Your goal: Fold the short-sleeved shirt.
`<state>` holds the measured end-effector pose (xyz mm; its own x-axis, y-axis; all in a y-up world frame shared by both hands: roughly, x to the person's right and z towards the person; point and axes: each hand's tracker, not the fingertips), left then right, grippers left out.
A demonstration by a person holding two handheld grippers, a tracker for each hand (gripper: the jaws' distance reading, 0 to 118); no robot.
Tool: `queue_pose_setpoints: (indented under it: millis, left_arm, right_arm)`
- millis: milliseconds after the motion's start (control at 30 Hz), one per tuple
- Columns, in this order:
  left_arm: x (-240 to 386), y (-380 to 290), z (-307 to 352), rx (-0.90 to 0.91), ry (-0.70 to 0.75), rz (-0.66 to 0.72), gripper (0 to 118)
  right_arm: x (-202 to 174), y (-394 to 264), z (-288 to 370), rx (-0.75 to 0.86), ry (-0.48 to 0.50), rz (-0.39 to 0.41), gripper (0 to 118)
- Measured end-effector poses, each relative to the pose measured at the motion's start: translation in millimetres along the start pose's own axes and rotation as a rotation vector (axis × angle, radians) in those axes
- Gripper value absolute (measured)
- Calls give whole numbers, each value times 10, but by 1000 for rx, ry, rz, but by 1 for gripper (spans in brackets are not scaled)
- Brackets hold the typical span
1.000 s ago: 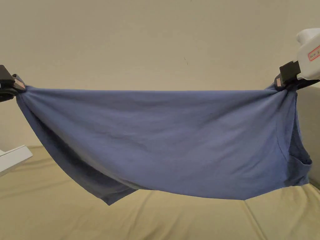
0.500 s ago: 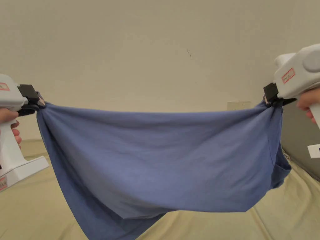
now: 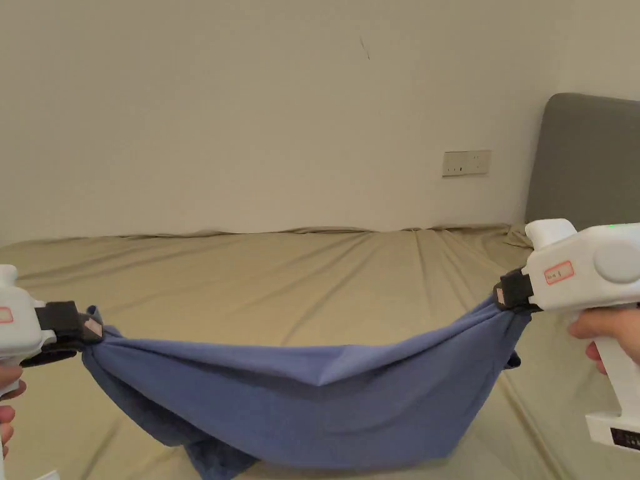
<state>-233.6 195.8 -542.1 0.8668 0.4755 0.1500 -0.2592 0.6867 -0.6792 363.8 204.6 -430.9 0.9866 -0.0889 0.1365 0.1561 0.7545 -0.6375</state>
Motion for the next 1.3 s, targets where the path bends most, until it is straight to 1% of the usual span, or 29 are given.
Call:
queue_pose_setpoints:
  millis: [67, 133, 167, 200, 267, 300, 333, 367, 400, 467, 567, 600, 667, 733, 833, 867, 900, 933, 967, 1000, 1033, 1067, 1100, 1200, 1267, 1300]
  left_arm:
    - [-185, -318, 28, -71, -49, 34, 0]
    - [-361, -685, 104, -105, -48, 36, 0]
    - [-437, -842, 152, -125, -52, 29, 0]
    - [-540, -1033, 217, -142, -73, 38, 0]
    - [-720, -1390, 329, -198, -75, 91, 0]
    - [-828, -1601, 375, -231, -67, 141, 0]
    - [-936, -1804, 415, -300, -41, 181, 0]
    - [-1012, -1941, 427, -358, -20, 192, 0]
    - [-1109, -2117, 469, -375, 7, 191, 0]
    - [-1236, -2295, 534, -381, 27, 191, 0]
    - [-1402, -2480, 599, -386, 46, 266, 0]
    - [-1442, -2513, 584, -396, 55, 270, 0]
    - [-1479, -2569, 509, -415, 117, 221, 0]
    - [-1543, -2603, 404, -432, 150, 187, 0]
    - [-1632, -2651, 279, -453, 172, 211, 0]
    - [-1642, -2683, 272, -457, 177, 218, 0]
    - [-1638, -2702, 269, -444, 175, 228, 9]
    - [-1602, -2691, 290, -421, 185, 229, 66]
    - [-1526, -2649, 319, -399, 200, 200, 109]
    - [-1390, -2597, 425, -349, 214, 89, 118]
    - [-1267, -2536, 519, -312, 182, 22, 118]
    - [-1127, -2508, 731, -272, 149, -41, 118]
    - [-934, -2408, 852, -131, 125, -81, 117]
    - [-650, -2420, 1250, -14, 214, -192, 118]
    - [-516, -2526, 1300, 5, 251, -262, 118]
    - [-450, -2628, 1293, -29, 256, -279, 118]
  right_arm:
    - [71, -466, -47, -32, 2, -23, 13]
    - [77, -961, -39, -65, -24, 6, 13]
    - [107, -1161, -42, -73, -31, 9, 13]
    - [132, -1433, -13, -86, -29, -10, 13]
    - [209, -1869, 33, -145, 15, -151, 13]
    - [275, -2090, 33, -183, 38, -202, 13]
    - [298, -2287, 83, -208, 21, -227, 13]
    - [308, -2413, 119, -229, 24, -223, 13]
    - [317, -2560, 177, -257, 27, -212, 12]
    - [327, -2736, 268, -280, 16, -223, 13]
    - [355, -2927, 311, -339, -40, -235, 12]
    - [366, -2970, 293, -351, -43, -231, 12]
    - [391, -3030, 222, -383, -45, -222, 12]
    - [363, -3085, 115, -429, -100, -155, 13]
    - [297, -3143, -27, -463, -119, -90, 13]
    - [273, -3164, -80, -472, -125, -60, 19]
    - [254, -3183, -138, -488, -118, -44, 35]
    - [232, -3160, -152, -480, -140, -6, 77]
    - [185, -3117, -114, -460, -168, 44, 110]
    - [156, -3007, -7, -414, -164, 103, 118]
    - [145, -2935, 138, -344, -122, 106, 118]
    - [122, -2805, 366, -245, -64, 89, 118]
    - [65, -2710, 614, -137, -39, 73, 117]
    - [-132, -2540, 1156, 27, -53, 43, 118]
    - [-309, -2488, 1285, 106, -43, 29, 118]
    - [-414, -2532, 1354, 132, -29, 12, 118]
